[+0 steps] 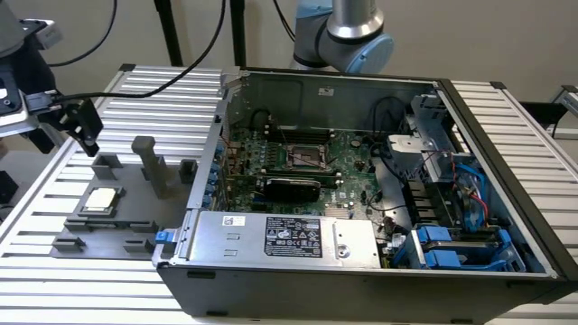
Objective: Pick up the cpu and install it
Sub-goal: 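Pick up the cpu and move it towards the insertion slot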
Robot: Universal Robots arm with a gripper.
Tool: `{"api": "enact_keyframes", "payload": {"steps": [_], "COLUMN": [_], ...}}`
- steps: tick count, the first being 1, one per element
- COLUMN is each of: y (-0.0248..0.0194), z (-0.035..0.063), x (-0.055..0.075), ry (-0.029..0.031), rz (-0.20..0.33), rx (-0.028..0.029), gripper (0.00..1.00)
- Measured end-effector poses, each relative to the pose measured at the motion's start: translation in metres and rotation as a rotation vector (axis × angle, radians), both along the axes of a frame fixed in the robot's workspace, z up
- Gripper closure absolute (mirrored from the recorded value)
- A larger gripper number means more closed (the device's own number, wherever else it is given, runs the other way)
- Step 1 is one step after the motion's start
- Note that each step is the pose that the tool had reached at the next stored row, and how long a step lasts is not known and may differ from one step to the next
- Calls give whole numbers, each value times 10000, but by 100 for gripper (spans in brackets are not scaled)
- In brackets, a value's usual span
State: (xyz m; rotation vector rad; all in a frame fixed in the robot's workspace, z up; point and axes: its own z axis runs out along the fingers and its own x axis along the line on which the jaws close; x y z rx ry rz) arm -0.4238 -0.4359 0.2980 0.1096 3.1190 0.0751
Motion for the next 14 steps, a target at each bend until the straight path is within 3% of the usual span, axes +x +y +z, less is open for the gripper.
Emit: {"api": "enact_keyframes", "payload": {"steps": [9, 14], "y": [-87, -103], "z": [-165, -255], "x": [33, 60], "ry": [-1, 0], "rz": [0, -1], "rx": [1, 0], "gripper": [23, 23]}}
